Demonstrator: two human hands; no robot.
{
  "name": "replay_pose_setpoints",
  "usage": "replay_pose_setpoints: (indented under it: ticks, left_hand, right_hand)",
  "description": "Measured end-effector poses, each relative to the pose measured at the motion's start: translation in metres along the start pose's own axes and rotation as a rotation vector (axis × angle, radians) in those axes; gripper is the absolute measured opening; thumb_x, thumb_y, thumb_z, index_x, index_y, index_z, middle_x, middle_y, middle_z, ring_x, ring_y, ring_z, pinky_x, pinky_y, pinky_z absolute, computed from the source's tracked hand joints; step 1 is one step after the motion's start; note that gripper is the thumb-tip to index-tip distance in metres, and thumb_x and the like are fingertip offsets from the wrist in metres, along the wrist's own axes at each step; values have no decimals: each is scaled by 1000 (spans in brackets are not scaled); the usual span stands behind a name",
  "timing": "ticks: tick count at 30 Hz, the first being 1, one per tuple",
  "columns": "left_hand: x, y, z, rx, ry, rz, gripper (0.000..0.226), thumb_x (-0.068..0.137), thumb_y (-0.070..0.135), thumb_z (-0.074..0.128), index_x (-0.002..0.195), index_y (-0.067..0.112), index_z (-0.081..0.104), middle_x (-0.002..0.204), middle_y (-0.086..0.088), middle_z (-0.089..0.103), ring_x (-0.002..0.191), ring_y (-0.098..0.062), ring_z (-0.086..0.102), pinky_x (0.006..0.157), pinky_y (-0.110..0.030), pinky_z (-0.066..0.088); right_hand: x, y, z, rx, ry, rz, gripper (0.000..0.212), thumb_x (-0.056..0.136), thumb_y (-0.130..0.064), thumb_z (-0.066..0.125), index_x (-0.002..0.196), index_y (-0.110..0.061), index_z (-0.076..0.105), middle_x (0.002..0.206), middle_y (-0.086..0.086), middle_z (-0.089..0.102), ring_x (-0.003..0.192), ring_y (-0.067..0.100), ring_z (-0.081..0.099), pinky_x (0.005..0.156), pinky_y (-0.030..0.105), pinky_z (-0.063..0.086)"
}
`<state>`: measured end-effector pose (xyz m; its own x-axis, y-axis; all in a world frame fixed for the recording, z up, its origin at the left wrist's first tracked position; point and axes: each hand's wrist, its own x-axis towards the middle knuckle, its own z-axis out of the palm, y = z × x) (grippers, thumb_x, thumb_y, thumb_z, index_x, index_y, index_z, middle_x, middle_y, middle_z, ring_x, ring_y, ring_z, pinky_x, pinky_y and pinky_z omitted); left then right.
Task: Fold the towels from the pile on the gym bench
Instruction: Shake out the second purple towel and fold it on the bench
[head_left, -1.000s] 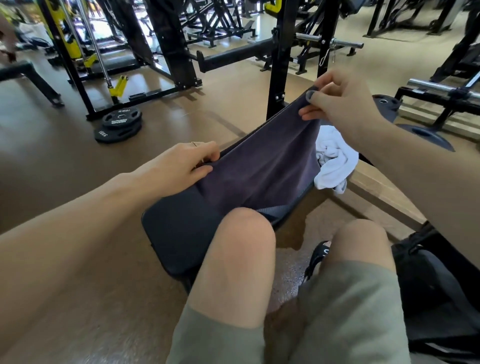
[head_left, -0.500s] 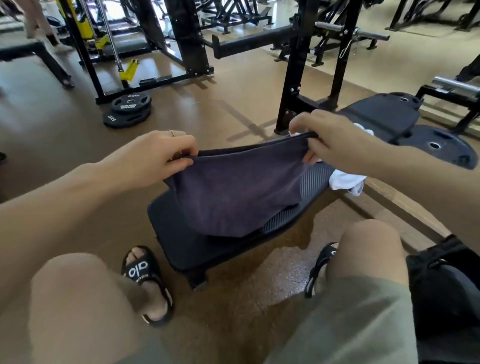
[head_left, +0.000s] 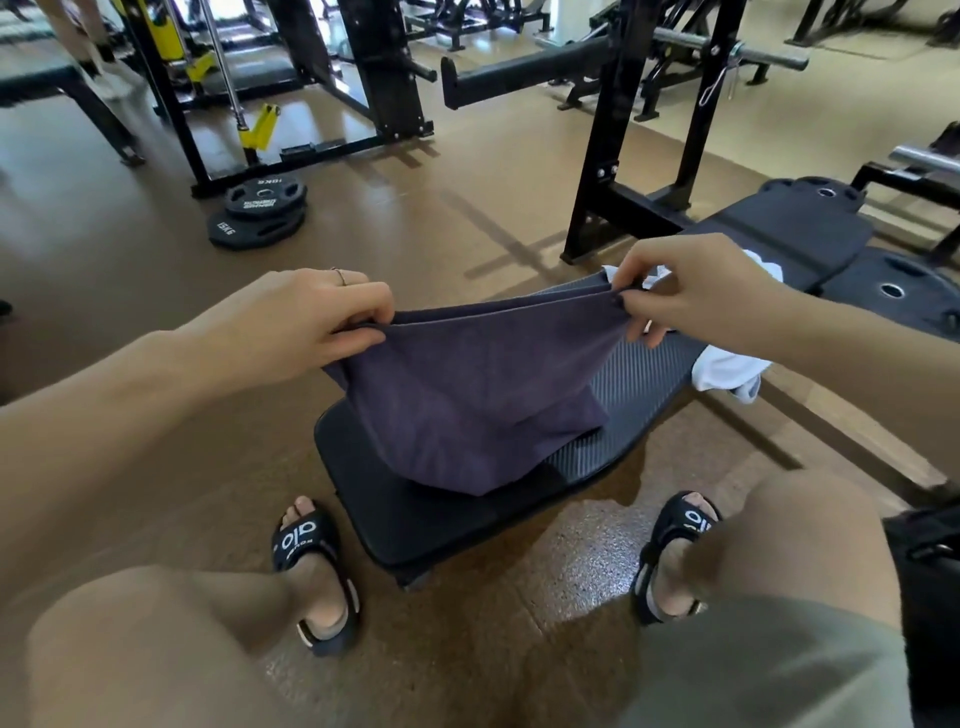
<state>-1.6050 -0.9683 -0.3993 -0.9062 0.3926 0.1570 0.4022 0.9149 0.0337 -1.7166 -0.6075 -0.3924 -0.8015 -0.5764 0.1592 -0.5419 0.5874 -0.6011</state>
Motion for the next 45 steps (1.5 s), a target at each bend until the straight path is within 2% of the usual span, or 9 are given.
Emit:
replay_pose_setpoints:
  ticks: [4,7,10,16,24,29,37,42,45]
  left_hand:
    - [-4,4,-4,77,-5,48,5,99,38,55,98,34,52,88,16,52,73,-11,51,62,-36,49]
    - [-4,7,-4,-7,-48,74,6,99,37,54,97,31,54,90,15,48,76,-11,50,66,-32,47]
    - [-7,5,1,-76,-101,108,10,99,37,53,99,28,57,97,12,45,80,-13,51,69,-24,42]
    - [-11,1,1,-148,-61,55,25,98,49,44,96,28,58,97,16,44,83,-12,53,73,-22,43]
    - [-10,-5,-18,-178,104,7,11,101,22,60,105,19,69,97,12,61,89,-7,60,81,-19,46]
    - [-10,-9,-24,-161,172,-40,13,93,14,68,105,19,72,96,11,66,90,-5,62,83,-23,48]
    - [-8,-9,-33,-153,187,-16,16,91,10,70,104,19,74,93,11,68,88,2,62,83,-9,44]
    - [-8,-11,-37,-149,190,-76,20,92,12,70,108,23,67,93,12,68,88,0,63,82,-17,48]
    - [-9,-12,-37,-121,194,-65,19,93,11,69,108,21,69,95,11,68,87,-7,64,82,-31,53]
  right_hand:
    - [4,-2,-8,47,15,53,8,92,-2,65,86,-6,61,63,4,73,59,16,74,63,18,56]
    - [5,-1,-12,60,27,91,9,91,-4,67,84,-6,61,63,5,74,60,18,74,59,11,50]
    - [8,4,-18,101,40,141,10,91,-7,70,83,-5,63,64,5,74,61,19,75,69,17,56]
    - [11,3,-33,287,1,219,11,91,-6,72,87,2,66,65,6,73,57,13,71,58,15,55]
    - [18,8,-39,344,19,216,11,93,-3,68,92,8,64,64,11,70,54,15,68,56,18,56]
    - [22,15,-37,249,67,198,17,90,-4,72,88,9,62,66,22,68,50,25,61,59,34,55]
    - [23,12,-38,213,63,202,16,90,-5,72,86,7,62,69,20,71,56,25,67,60,29,59]
    - [23,8,-39,156,60,113,15,92,4,65,103,-2,59,78,19,69,63,30,74,67,42,62]
    - [23,7,-37,43,20,62,20,94,0,62,105,-16,68,72,3,73,64,19,75,73,32,60]
